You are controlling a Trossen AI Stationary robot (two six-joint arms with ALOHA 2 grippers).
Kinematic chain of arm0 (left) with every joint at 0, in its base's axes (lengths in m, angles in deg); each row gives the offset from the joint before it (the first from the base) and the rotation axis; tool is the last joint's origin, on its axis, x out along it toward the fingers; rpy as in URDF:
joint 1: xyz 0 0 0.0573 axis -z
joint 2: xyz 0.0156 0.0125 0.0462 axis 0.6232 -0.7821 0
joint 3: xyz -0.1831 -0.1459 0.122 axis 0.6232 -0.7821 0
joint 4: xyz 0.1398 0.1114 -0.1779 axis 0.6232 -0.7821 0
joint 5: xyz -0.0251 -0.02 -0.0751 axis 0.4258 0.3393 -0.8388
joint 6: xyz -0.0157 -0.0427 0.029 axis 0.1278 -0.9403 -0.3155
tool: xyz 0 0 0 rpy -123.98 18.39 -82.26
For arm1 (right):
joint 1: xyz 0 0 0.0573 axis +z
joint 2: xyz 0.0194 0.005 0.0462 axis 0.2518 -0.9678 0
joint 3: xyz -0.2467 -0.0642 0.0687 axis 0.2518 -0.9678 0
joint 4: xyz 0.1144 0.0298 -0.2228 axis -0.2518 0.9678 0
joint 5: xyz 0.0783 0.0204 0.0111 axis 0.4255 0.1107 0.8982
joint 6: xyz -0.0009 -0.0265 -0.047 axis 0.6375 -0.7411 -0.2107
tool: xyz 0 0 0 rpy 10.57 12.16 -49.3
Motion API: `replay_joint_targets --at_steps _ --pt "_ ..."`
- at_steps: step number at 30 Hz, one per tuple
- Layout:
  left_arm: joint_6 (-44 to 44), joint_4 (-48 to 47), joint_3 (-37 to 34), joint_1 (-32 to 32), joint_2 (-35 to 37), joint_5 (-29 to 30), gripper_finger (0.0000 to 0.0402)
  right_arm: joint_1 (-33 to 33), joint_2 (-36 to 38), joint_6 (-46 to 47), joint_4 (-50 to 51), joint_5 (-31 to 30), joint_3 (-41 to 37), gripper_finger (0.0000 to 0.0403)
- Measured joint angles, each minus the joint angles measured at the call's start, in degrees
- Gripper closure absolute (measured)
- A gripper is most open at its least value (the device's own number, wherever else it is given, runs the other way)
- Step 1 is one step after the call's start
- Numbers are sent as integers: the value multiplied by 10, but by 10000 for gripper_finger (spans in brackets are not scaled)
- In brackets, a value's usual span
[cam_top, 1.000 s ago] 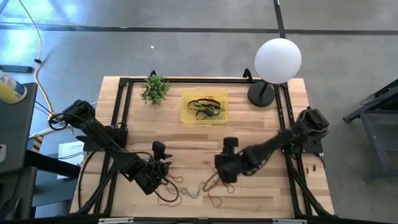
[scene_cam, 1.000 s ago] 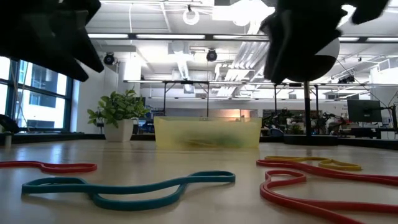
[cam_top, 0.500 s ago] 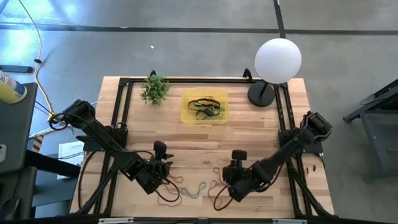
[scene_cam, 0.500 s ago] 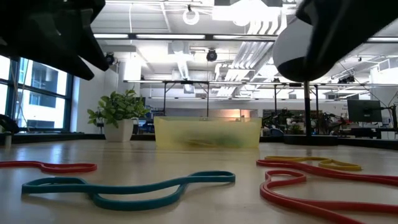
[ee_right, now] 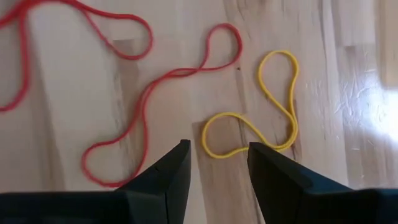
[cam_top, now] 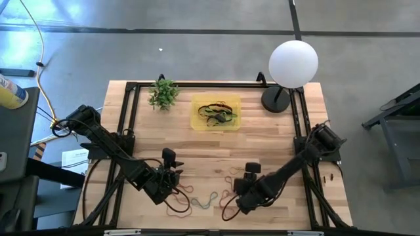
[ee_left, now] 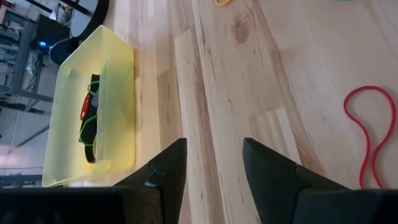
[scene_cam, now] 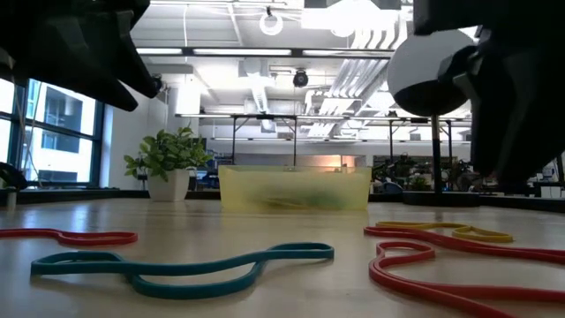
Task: Pick and place rubber bands into bin
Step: Put the yellow rubber band into the yellow bin
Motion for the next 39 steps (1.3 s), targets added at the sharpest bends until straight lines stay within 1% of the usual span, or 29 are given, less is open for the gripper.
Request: replay_joint_targets --at_steps 7,11,13,16,23,30,39 --pt "1 12 0 0 0 0 257 -16 -1 -5 -4 1 -3 254" --pt "0 12 0 0 0 0 257 -25 1 -8 -72 37 -56 253" --pt "0 12 0 0 0 0 257 -26 3 5 -86 44 -77 255" --pt "0 12 0 0 0 -1 257 -26 6 24 -96 44 -92 258" --pt "0 14 0 0 0 11 257 -26 11 9 -163 69 -125 258" --pt "0 15 0 0 0 13 257 -47 13 6 -233 136 -171 269" --pt "0 22 0 0 0 12 257 -64 13 -32 -254 178 -175 273"
